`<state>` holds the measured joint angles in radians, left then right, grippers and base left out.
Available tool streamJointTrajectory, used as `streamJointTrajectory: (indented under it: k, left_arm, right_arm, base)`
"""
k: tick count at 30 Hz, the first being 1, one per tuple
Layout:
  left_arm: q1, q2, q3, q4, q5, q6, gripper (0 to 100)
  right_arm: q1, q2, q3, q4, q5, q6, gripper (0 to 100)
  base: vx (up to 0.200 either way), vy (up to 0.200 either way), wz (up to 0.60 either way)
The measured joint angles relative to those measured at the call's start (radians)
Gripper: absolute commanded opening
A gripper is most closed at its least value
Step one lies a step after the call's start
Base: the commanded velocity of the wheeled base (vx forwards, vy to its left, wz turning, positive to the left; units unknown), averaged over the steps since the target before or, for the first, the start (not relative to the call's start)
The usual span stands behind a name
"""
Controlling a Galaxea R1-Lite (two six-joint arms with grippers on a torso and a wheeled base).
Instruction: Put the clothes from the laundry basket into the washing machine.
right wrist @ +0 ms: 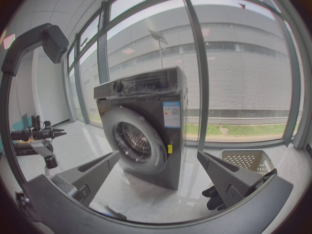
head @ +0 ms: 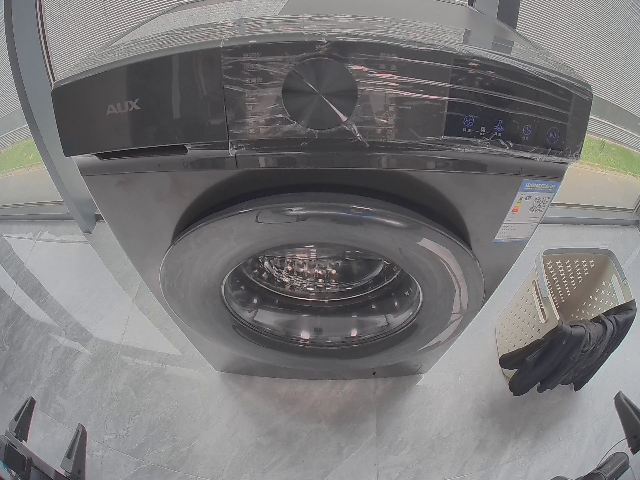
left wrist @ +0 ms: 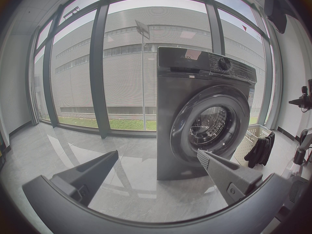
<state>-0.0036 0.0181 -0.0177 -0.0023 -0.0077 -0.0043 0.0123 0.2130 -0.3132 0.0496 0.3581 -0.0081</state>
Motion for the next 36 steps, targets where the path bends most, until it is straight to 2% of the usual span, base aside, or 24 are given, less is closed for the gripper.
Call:
streamJointTrajectory:
  k: [5,10,15,19,25,29,36]
  left_arm:
    - [0.001,0.000,0.000,0.000,0.000,0.000,100]
    - [0.001,0.000,0.000,0.000,0.000,0.000,100]
    - [0.000,0.000,0.000,0.000,0.000,0.000,100]
    - [0.000,0.000,0.000,0.000,0.000,0.000,100]
    - [0.000,0.000,0.000,0.000,-0.001,-0.001,100]
    - [0.001,0.000,0.000,0.000,-0.002,0.000,100]
    - [0.001,0.000,0.000,0.000,-0.001,-0.001,100]
  right_arm:
    - [0.019,0.176,-0.011,-0.010,0.068,-0.072,100]
    - [0.048,0.369,-0.015,-0.100,0.090,-0.111,100]
    - [0.092,0.552,-0.020,-0.210,0.099,-0.120,100]
    - [0.144,0.691,-0.023,-0.299,0.102,-0.116,100]
    - [0.206,0.858,-0.026,-0.429,0.095,-0.099,100]
    - [0.234,0.924,-0.027,-0.472,0.087,-0.078,100]
    - [0.266,1.026,-0.027,-0.548,0.034,-0.070,100]
  base:
    - [0.000,0.000,0.00]
    - [0.000,0.000,0.00]
    - [0.000,0.000,0.00]
    - [0.150,0.000,0.00]
    - [0.000,0.000,0.00]
    - [0.000,0.000,0.00]
    - [0.000,0.000,0.00]
